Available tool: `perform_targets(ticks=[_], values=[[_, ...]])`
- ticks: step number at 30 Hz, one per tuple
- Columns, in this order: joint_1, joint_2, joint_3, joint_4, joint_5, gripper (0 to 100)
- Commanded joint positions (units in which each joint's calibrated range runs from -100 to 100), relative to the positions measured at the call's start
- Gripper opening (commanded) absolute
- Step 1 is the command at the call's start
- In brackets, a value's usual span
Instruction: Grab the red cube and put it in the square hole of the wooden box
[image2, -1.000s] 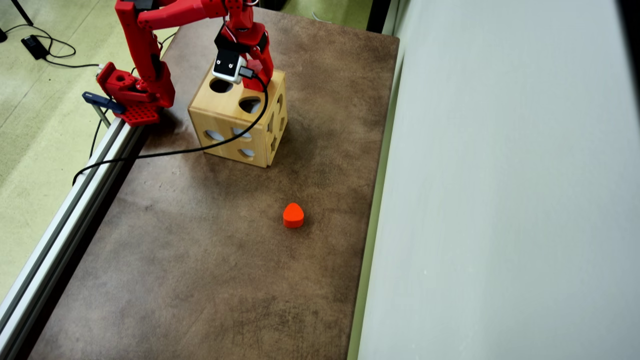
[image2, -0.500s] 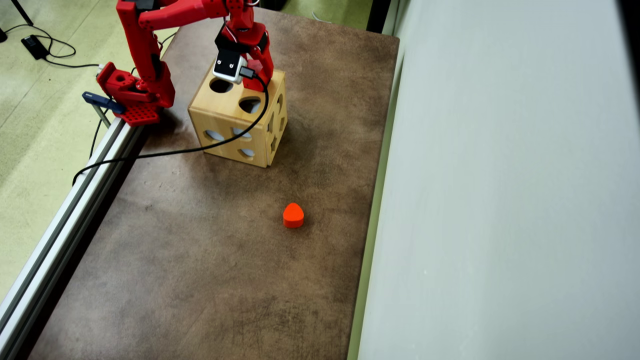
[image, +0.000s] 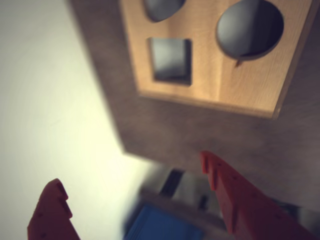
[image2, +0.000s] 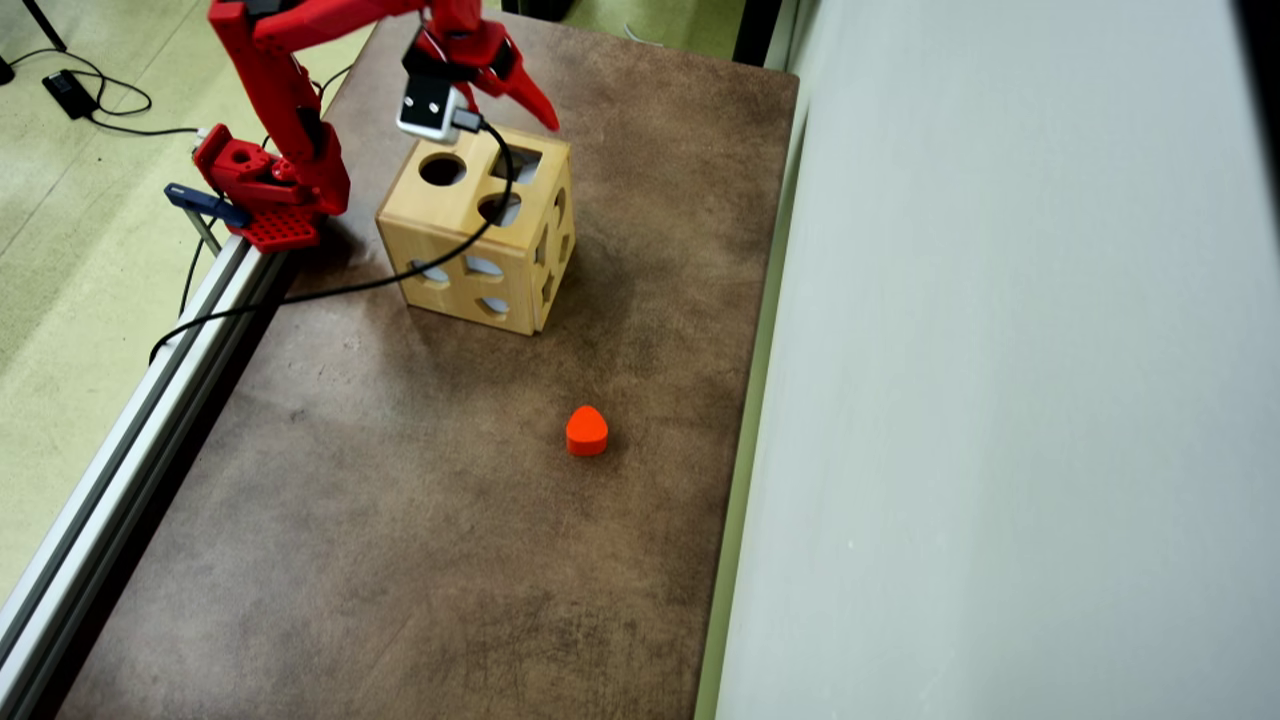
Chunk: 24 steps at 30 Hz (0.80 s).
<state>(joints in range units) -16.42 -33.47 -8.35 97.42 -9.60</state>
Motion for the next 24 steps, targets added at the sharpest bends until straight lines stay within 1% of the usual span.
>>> perform_targets(ticks=[1, 7, 19, 24], values=[[-0.2, -16.3, -0.2, -0.1, 0.4, 41], [0.3, -24.1, -0.2, -0.1, 0.4, 41], [0.4, -26.5, -1.3, -0.1, 0.4, 41], [0.5, -39.1, -0.3, -0.1, 0.8, 41]])
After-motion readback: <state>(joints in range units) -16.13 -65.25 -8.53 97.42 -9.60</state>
